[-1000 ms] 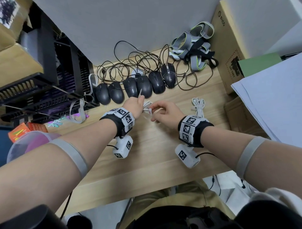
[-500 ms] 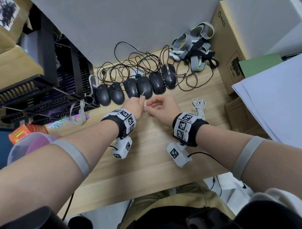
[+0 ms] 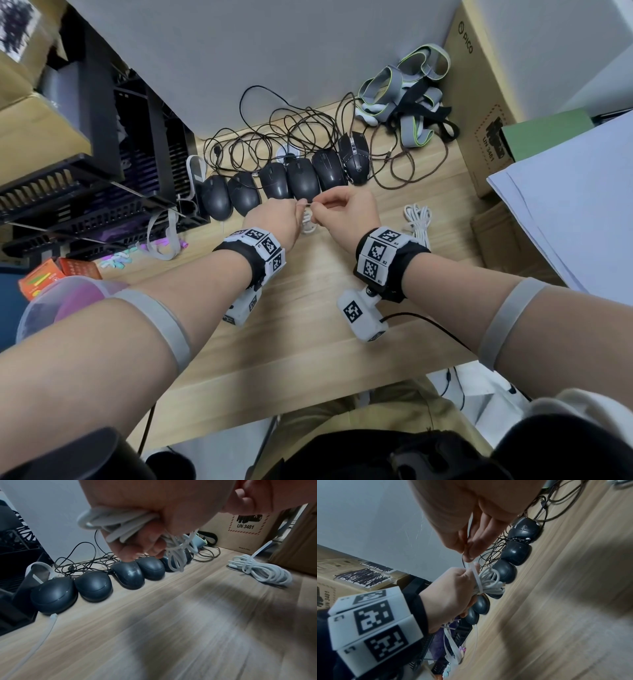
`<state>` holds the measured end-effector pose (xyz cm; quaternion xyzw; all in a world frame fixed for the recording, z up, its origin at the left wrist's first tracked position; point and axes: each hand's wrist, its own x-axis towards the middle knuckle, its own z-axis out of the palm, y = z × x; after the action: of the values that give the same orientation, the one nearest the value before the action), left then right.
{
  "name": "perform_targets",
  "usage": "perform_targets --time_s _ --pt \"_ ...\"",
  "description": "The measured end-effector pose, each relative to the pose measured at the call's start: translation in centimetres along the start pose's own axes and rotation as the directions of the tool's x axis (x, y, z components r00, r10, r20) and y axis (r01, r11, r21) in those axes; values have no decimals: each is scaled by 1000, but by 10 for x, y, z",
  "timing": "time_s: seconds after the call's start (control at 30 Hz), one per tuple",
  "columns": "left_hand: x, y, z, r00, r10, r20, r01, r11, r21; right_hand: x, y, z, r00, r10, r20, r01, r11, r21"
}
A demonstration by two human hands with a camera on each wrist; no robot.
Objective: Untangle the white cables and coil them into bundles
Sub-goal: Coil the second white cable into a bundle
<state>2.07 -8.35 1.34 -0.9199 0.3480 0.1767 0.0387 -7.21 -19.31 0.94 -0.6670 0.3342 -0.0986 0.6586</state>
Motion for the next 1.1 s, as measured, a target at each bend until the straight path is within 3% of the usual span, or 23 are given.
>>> perform_targets --time_s 0.27,0.63,0.73,0.87,0.93,1.1 --pt "-2 0 -1 999 -16 35 14 998 65 -1 3 -2 992 35 122 -28 998 -57" --pt "-2 4 -6 997 -7 81 -4 990 142 4 13 -1 988 63 144 -44 990 -131" --pt "-3 6 -6 992 40 120 -64 977 204 5 12 0 990 61 127 -46 992 -122" --pt "-3 12 -4 987 16 157 -47 980 195 4 11 3 995 59 80 -45 985 -168" --pt "-3 14 -2 986 11 168 -43 982 183 6 14 4 991 112 77 -102 987 -126" --pt "-2 13 2 993 -10 116 5 999 39 5 14 -4 942 323 92 -335 926 174"
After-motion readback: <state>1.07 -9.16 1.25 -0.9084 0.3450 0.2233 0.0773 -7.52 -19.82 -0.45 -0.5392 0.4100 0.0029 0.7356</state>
